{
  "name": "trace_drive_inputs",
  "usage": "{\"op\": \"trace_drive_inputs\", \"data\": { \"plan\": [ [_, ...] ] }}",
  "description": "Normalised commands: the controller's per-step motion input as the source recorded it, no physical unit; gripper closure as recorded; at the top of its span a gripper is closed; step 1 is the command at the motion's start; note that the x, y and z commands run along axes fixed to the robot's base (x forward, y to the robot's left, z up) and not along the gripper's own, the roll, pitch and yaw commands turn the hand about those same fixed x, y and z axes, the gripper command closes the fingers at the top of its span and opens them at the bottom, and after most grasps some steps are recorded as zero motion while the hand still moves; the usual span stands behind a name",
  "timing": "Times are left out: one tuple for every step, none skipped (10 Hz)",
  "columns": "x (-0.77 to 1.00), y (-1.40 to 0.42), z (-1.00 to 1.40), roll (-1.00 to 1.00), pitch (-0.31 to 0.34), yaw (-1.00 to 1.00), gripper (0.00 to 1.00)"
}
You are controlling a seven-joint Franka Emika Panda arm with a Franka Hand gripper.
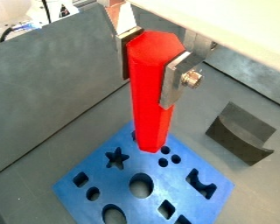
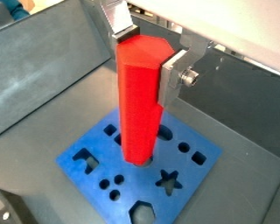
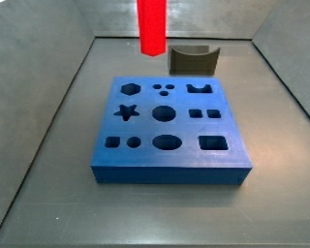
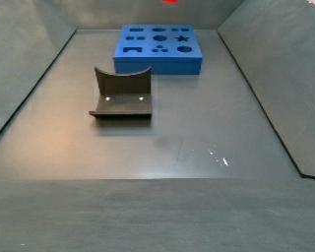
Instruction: Insert the hexagon object.
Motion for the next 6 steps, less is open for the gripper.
{"op": "trace_drive_inputs", "data": {
  "plan": [
    [-0.30,0.62,-0.25,-0.49,-0.079,0.13,1.00],
    [-0.25,0.65,-0.30,-0.46,-0.131,0.09,1.00],
    [-0.28,0.66,-0.35,-0.43,-0.153,0.01,1.00],
    [-0.15,0.26,-0.62,-0.28,-0.084,0.00,1.00],
    [-0.01,0.01,-0.61,-0.06,0.000,-0.02,1.00],
    [0.00,0.00,-0.59,0.00,0.020,-0.04,1.00]
  ]
}}
